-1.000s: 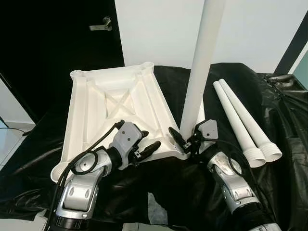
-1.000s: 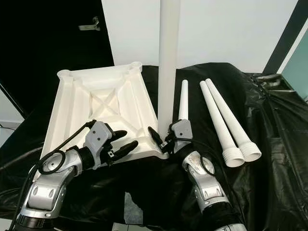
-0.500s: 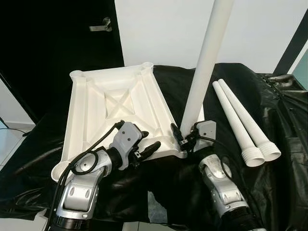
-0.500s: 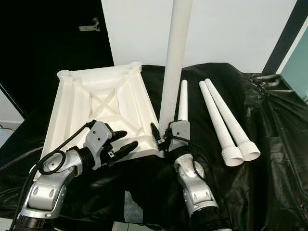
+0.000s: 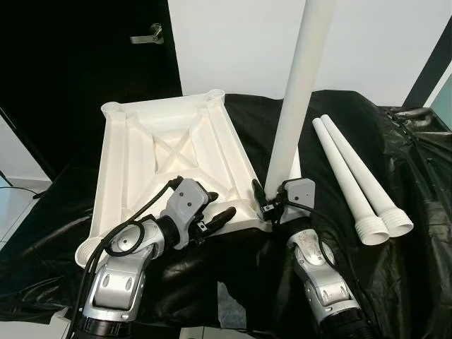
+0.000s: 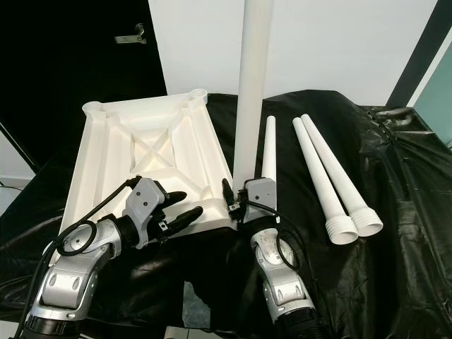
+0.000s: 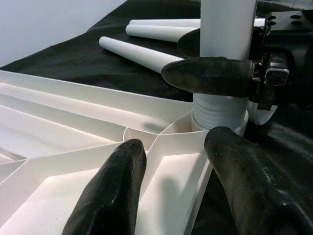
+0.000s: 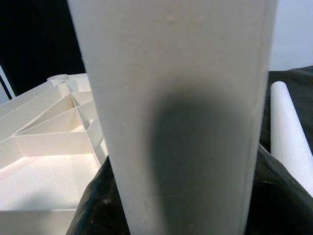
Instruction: Building children table
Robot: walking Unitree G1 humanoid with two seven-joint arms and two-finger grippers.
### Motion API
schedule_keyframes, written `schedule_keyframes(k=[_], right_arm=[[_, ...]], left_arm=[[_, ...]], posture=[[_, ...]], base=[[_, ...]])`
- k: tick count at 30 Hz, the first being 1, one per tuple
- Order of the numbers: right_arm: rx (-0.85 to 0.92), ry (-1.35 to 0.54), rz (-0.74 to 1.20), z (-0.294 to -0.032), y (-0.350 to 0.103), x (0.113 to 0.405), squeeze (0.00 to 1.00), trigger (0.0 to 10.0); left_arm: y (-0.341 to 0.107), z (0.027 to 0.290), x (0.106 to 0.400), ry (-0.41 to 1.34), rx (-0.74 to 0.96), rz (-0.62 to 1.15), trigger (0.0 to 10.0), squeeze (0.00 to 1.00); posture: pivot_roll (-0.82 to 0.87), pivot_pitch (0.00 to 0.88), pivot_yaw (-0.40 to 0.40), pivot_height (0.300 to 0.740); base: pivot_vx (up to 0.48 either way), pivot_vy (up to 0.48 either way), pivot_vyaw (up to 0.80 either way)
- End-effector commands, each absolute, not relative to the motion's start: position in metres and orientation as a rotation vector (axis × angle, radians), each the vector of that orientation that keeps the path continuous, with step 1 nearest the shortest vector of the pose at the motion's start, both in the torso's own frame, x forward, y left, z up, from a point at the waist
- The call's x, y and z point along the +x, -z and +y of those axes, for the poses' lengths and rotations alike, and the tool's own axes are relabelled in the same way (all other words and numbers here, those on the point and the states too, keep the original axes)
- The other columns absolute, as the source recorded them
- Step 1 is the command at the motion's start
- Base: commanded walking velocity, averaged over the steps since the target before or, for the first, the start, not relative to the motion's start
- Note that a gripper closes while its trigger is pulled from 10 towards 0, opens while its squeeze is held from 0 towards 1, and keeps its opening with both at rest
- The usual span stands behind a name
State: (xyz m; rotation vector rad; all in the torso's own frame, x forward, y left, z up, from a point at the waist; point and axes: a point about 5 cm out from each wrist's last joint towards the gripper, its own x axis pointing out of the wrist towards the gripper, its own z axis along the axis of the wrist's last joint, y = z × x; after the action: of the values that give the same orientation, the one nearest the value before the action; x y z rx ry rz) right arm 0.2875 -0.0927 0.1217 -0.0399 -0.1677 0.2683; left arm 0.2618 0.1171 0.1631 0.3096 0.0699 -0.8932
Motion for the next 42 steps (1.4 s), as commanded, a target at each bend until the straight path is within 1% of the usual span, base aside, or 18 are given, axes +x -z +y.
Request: schedule_keyframes(k=[1,4,14,29,34,39,42], right_arm=[[-0.007,-0.278,-0.106,-0.095,-0.11,0.284,0.0,10.0],[0.036,-0.286,-0.188,-0.096,-0.126,0.284,0.0,10.0],[0.01,-0.313,-0.249,-0.093,-0.14,0.285,0.0,10.0],[-0.025,-0.328,-0.192,-0.095,-0.128,0.284,0.0,10.0],[-0.004,-0.296,-0.142,-0.098,-0.12,0.283,0.0,10.0],[0.137,-0.278,-0.133,-0.101,-0.122,0.284,0.0,10.0],[0.161,-0.265,-0.126,-0.103,-0.123,0.284,0.0,10.0]], left_arm=[[-0.167,0.121,0.266,0.765,0.313,0.042,10.0,0.0],[-0.166,0.121,0.266,0.764,0.312,0.041,10.0,0.0],[-0.167,0.119,0.267,0.764,0.309,0.03,10.0,0.0],[-0.166,0.117,0.267,0.775,0.31,0.029,10.0,0.0],[-0.166,0.117,0.266,0.775,0.308,0.029,10.0,0.0],[-0.167,0.117,0.265,0.773,0.305,0.03,10.0,0.0],[-0.166,0.117,0.264,0.772,0.304,0.032,10.0,0.0]], posture=[[0.13,0.0,0.002,0.74],[0.12,0.0,-0.003,0.74],[0.12,0.0,-0.012,0.74],[0.12,0.0,-0.011,0.74],[0.12,0.0,-0.01,0.74],[0.12,0.0,-0.007,0.74],[0.12,0.0,-0.007,0.74]], base=[[0.0,0.0,0.0],[0.0,0.0,0.0],[0.0,0.0,0.0],[0.0,0.0,0.0],[0.0,0.0,0.0],[0.0,0.0,0.0],[0.0,0.0,0.0]])
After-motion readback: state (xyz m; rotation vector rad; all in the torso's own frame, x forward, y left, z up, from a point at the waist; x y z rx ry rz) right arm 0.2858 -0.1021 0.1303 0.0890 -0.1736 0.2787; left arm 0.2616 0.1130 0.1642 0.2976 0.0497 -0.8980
